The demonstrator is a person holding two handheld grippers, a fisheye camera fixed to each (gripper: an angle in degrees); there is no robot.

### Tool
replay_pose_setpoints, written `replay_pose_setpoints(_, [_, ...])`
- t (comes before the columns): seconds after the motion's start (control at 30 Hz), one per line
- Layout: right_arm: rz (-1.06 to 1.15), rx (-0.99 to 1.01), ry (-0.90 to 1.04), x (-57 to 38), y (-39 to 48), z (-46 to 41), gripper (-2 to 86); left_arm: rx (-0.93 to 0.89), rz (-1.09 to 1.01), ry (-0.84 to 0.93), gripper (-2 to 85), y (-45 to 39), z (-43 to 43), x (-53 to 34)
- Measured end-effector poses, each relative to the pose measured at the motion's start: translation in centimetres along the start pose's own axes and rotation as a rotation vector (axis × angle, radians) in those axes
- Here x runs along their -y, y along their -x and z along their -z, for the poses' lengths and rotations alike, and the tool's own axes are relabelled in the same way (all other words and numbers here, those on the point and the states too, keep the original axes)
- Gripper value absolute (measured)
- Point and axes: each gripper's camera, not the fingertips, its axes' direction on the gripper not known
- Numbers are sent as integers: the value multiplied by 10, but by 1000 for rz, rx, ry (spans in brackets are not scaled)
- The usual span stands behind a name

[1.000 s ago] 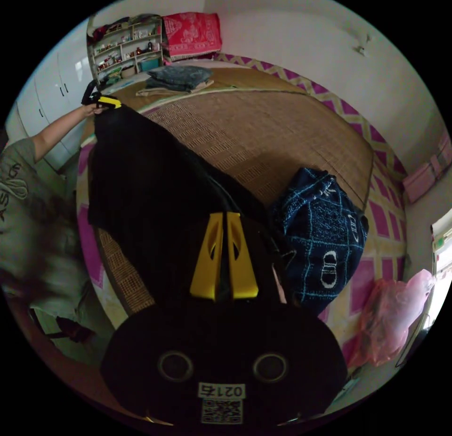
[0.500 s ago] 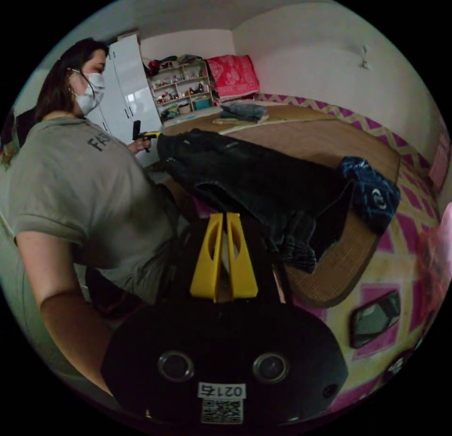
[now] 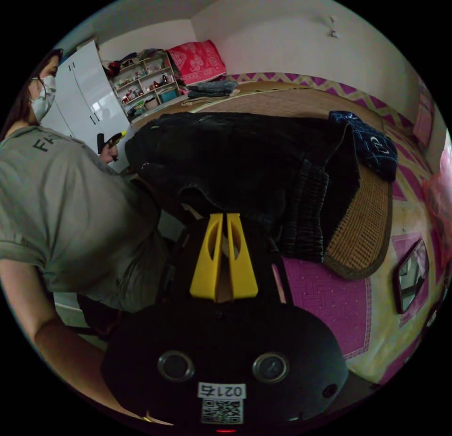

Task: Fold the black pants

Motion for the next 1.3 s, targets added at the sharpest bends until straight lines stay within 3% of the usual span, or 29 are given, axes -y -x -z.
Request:
replay_pose_setpoints(0.1, [-10, 13, 2, 1, -5, -1, -8, 180, -1, 67, 44, 18, -12, 21])
replay_pose_setpoints(0.17, [-21, 17, 7, 3, -8, -2, -8, 329, -58, 248, 84, 24, -49, 32])
replay_pose_setpoints(0.27, [-30, 9, 9, 7, -10, -5, -8, 518, -124, 247, 71, 17, -67, 35])
replay_pose_setpoints(0.43, [-55, 8, -4, 13, -10, -7, -7, 577, -197, 266, 41, 14, -80, 39])
replay_pose_setpoints(0.57, [-37, 10, 24, 26, -7, -5, -3, 659, -140, 307, 6, 24, -85, 60])
replay_pose_setpoints(0.73, [95, 111, 212, 66, 6, 11, 23, 621, -23, 324, -1, 51, -91, 76])
replay_pose_setpoints(0.8, [120, 80, 112, 84, 8, 43, 28, 627, -18, 331, -1, 52, -94, 78])
replay_pose_setpoints(0.87, [79, 70, -155, 110, -6, 84, 31, 628, 25, 305, -1, 53, -93, 78])
replay_pose_setpoints(0.93, [11, -43, -235, 142, -21, 81, 55, 594, 61, 240, -1, 54, -87, 79])
replay_pose_setpoints(1.1, [68, -176, -26, 264, -56, -15, 103, 520, 4, 127, -3, 42, -83, 99])
replay_pose_setpoints(1.3, [151, -340, 295, 380, -106, -111, 122, 510, -238, 411, 67, 25, -177, 146])
